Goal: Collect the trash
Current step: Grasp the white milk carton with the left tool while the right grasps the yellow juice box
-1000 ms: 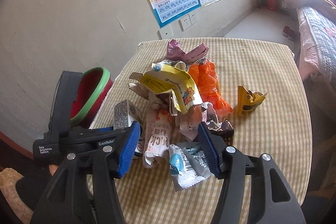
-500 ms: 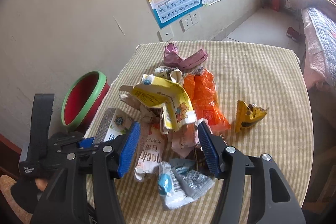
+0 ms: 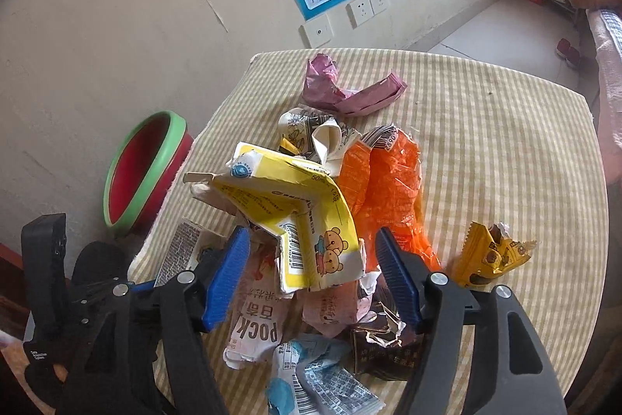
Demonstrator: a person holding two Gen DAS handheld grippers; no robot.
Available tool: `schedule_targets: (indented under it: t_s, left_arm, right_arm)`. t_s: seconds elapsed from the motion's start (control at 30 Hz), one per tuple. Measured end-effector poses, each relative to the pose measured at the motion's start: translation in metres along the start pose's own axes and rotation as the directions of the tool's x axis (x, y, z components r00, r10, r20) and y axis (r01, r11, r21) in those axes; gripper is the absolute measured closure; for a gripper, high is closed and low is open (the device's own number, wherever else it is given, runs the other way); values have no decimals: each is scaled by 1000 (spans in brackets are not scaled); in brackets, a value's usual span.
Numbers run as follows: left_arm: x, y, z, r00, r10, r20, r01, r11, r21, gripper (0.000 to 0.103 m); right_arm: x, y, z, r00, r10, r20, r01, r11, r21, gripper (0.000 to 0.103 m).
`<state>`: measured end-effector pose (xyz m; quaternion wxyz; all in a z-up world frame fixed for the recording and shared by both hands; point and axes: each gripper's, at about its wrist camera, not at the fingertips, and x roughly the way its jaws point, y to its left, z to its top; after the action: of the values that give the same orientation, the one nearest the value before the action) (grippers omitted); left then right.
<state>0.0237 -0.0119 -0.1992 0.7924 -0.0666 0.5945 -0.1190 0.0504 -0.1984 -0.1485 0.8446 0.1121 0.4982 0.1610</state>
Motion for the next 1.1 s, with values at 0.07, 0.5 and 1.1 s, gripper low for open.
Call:
schedule_targets:
  t_s: [0.07,0.5,1.1]
  left_arm:
    - [1,0,-1,1000,2,-3,-2,1000,2,49]
    - [-4,6,1,1000,2,28,-2,1000,-23,64]
    - [-88,-7,13,942,52,331,-77,995,62,64]
  right_arm:
    - [3,2,-1,1000,-7,-9,7,1000,-5,36]
    - [7,10,-10,1000,-11,-2,11,1000,-1,67]
    - [-80,43,-12,966,71,250,-111,982,151,70]
